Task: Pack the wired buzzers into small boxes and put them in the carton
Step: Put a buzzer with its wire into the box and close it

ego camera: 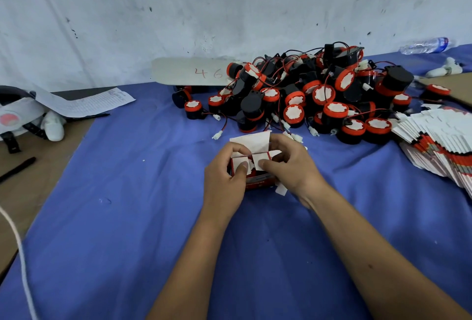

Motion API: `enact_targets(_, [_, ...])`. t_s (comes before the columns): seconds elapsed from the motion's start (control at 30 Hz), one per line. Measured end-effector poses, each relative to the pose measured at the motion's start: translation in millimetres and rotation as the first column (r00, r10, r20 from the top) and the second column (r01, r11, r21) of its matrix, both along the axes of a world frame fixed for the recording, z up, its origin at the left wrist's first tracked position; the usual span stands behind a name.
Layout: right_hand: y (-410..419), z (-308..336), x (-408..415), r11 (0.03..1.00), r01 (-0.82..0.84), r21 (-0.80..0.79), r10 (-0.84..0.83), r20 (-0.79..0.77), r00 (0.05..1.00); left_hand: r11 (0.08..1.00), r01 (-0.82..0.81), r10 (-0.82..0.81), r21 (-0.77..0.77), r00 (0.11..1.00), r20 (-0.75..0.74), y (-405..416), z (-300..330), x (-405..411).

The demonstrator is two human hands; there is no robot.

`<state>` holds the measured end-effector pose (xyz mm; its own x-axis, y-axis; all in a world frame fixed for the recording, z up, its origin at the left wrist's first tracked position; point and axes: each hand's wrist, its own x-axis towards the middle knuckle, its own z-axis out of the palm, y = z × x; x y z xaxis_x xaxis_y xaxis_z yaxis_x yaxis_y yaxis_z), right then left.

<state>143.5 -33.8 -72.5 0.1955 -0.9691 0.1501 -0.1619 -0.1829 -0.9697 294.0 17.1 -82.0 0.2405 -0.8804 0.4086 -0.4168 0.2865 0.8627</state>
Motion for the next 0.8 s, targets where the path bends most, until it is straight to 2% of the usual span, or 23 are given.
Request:
enact_targets(0.13, [3.8,-0.5,2.5,0.988,-0.029,-0.151,0.025,-0.032,0.999,0.999,-0.035,0.035,0.008,0.999,-0.002,-1.4,-3.0,-0.5])
enact_targets(0.27, [8.5,-1.2,1.7,0.980,-0.028,-0.197,0.018,-0.052,0.998,0.993,-0.120,0.120,-0.010,0.993,-0.001,0.0,-4.0,-6.9])
enact_targets(0.4, [10.4,-2.2,0.7,0.976,-0.049,-0.214,0.052,0.009,0.999,0.938,-0.340,0.345,-0.067,0.936,0.076,2.2,-3.6,-9.8])
enact_targets(0.47, [11.9,-4.0,-0.5,0.973,-0.071,-0.219,0.079,0.028,0.997,0.911,-0.410,0.411,-0.037,0.908,0.079,3.9,-3.8,-7.0])
enact_targets(0.63, [10.2,-1.8,-7.7,0.958,-0.137,-0.253,0.130,-0.044,0.991,0.983,-0.171,0.173,0.067,0.985,-0.029,9.0,-0.7,5.8])
enact_targets(0.73, [9.4,-0.2,-17.2,0.948,-0.214,-0.235,0.198,-0.089,0.976,0.992,-0.054,0.076,0.112,0.976,-0.204,9.6,2.5,14.7])
enact_targets(0.8, [9.9,-1.1,-21.0,0.943,-0.248,-0.223,0.227,-0.117,0.967,0.989,-0.041,0.077,0.143,0.963,-0.257,8.4,2.8,18.3])
